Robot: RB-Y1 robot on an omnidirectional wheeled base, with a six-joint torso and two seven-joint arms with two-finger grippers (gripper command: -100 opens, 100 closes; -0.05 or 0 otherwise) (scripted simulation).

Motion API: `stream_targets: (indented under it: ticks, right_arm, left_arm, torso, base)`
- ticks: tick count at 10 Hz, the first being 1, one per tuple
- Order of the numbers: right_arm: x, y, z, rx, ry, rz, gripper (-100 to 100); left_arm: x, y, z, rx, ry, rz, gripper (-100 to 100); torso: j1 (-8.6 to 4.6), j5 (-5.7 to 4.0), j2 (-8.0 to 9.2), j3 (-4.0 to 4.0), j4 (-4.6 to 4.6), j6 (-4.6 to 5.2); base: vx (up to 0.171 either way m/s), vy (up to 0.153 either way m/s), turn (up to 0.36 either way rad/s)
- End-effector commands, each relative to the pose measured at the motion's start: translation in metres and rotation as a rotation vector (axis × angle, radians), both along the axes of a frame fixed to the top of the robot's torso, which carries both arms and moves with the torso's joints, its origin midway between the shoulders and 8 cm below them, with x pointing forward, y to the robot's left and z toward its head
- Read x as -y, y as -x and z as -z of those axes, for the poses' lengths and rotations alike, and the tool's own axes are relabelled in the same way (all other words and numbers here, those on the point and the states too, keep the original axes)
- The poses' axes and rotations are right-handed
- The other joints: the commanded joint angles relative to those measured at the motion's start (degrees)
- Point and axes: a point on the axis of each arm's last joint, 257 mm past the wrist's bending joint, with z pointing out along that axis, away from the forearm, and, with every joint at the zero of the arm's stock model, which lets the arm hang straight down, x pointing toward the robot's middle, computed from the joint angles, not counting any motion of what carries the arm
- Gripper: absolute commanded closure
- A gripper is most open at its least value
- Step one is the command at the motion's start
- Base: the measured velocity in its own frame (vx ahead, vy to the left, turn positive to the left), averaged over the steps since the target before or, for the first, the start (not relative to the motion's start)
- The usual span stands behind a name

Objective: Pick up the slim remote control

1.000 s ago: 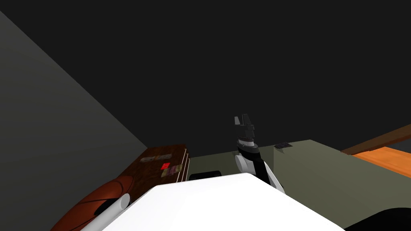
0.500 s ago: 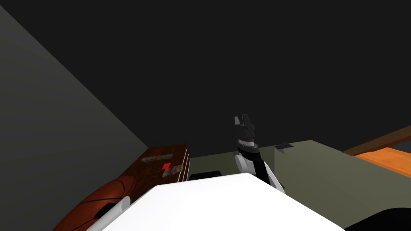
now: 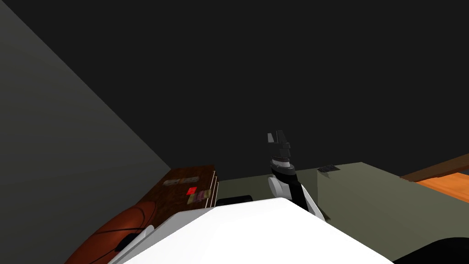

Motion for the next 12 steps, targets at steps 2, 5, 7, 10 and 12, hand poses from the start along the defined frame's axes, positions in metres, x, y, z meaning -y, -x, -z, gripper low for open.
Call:
stream_targets:
  ticks: [2,5,7,10,12]
  right_arm:
    - [0.000,0.000,0.000,0.000,0.000,0.000,0]
    - [0.000,0.000,0.000,0.000,0.000,0.000,0]
    - [0.000,0.000,0.000,0.000,0.000,0.000,0]
    - [0.000,0.000,0.000,0.000,0.000,0.000,0]
    - [0.000,0.000,0.000,0.000,0.000,0.000,0]
  left_arm:
    - [0.001,0.000,0.000,0.000,0.003,0.000,100]
    - [0.002,0.000,0.000,-0.001,0.004,0.000,100]
    - [-0.003,0.001,-0.003,0.001,-0.001,-0.002,100]
    - [-0.025,-0.006,-0.021,0.002,-0.002,-0.017,100]
    - [-0.022,-0.005,-0.019,0.002,-0.002,-0.014,0]
  torso:
    - [-0.03,-0.03,0.05,0.03,0.01,-0.01]
    - [0.05,-0.01,0.07,0.04,0.01,-0.01]
    - [0.05,-0.02,0.08,0.04,0.01,-0.01]
    - [-0.25,-0.11,0.24,0.14,0.05,0.00]
    - [-0.15,-0.08,0.21,0.12,0.04,-0.03]
  base:
    - [0.000,0.000,0.000]
    - [0.000,0.000,0.000]
    - [-0.005,-0.006,-0.009]
    - [-0.047,-0.067,-0.045]
    - [-0.014,-0.019,-0.001]
